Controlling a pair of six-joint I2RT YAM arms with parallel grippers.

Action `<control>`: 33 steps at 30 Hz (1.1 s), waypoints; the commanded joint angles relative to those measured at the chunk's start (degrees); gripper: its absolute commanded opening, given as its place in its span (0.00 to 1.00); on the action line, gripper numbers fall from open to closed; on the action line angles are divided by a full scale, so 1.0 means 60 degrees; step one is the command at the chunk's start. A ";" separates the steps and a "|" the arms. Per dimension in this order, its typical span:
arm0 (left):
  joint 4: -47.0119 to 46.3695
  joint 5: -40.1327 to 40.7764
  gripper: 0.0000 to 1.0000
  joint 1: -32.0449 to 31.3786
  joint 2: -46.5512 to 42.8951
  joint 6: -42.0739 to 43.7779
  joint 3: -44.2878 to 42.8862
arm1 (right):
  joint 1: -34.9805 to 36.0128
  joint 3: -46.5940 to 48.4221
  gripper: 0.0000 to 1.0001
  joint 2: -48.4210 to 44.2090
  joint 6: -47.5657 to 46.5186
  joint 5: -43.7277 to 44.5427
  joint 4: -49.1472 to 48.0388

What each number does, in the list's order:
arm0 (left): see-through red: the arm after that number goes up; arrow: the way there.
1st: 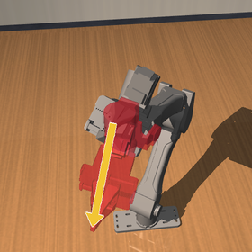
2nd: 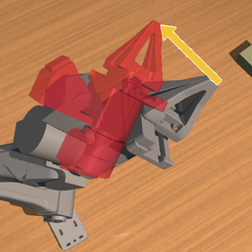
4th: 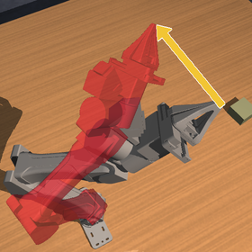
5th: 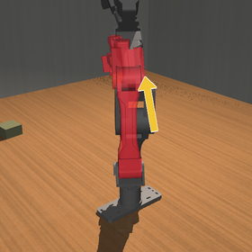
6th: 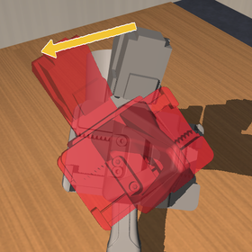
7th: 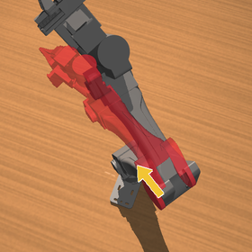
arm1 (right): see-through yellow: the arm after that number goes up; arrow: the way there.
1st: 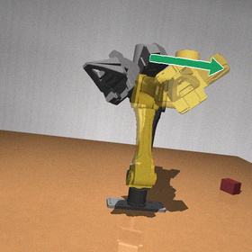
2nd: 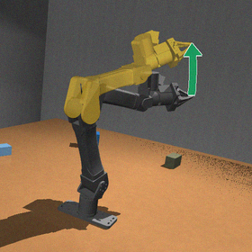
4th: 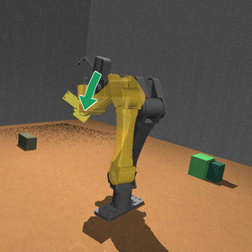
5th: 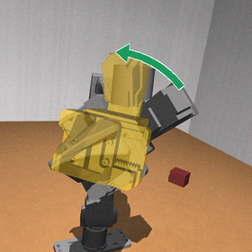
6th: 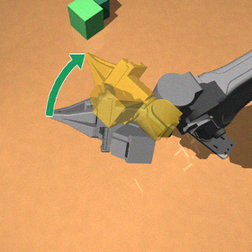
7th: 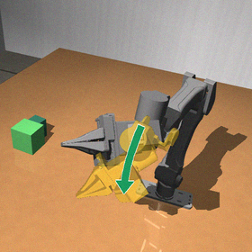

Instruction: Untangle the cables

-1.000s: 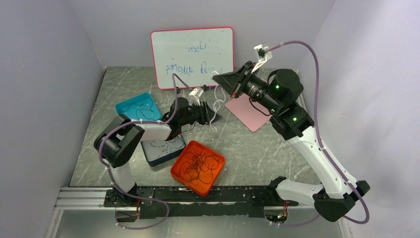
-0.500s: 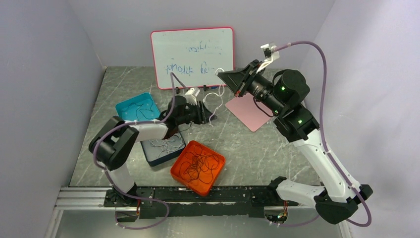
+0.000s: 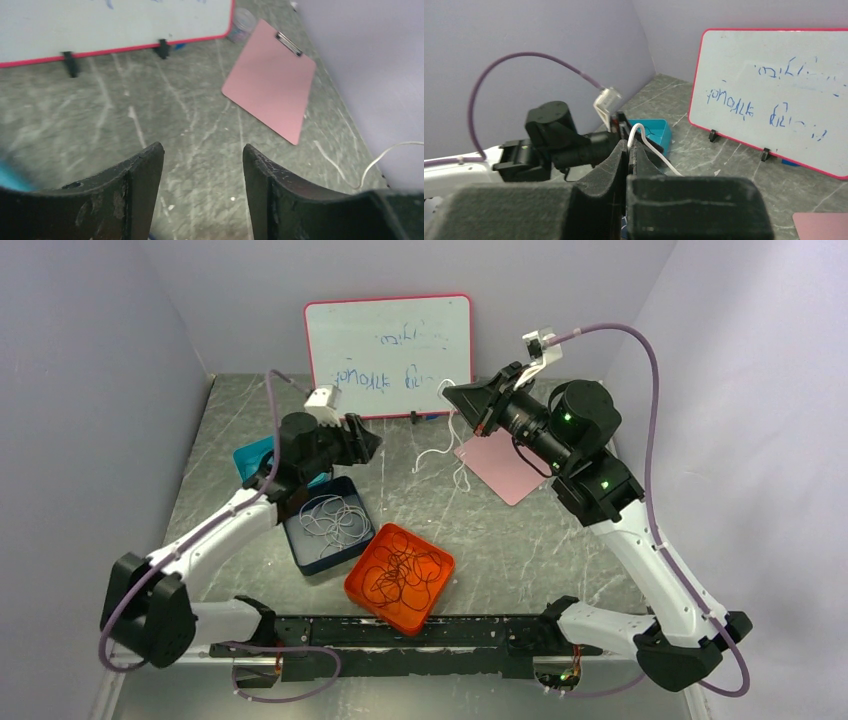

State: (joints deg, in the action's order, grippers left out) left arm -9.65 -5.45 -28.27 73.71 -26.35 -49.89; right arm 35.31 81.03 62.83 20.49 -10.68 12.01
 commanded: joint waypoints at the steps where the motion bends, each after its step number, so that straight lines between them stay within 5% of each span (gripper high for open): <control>1: 0.1876 0.1173 0.66 0.0433 -0.1176 0.0781 -0.0038 | -0.0067 0.0074 0.00 0.0115 -0.0253 0.0085 0.0130; 14: 0.6017 0.4488 0.70 0.0479 -0.4838 0.1524 -0.0137 | 0.0231 0.0525 0.00 0.1301 -0.0544 -0.0229 0.0815; 24: 0.7043 0.6753 0.69 0.0479 -0.6643 0.0979 0.0256 | 0.2099 0.1801 0.00 0.2568 -0.1191 0.1115 0.1113; 33: 0.7537 0.7449 0.69 0.0479 -0.7466 0.0208 0.0567 | 0.3395 0.3122 0.00 0.3870 -0.1374 0.1016 0.0794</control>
State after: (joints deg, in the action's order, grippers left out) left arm 32.53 35.22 -25.69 30.00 -22.85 -47.16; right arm 53.34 95.92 83.68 13.78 -5.06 18.28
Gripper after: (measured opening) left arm 0.697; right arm 0.019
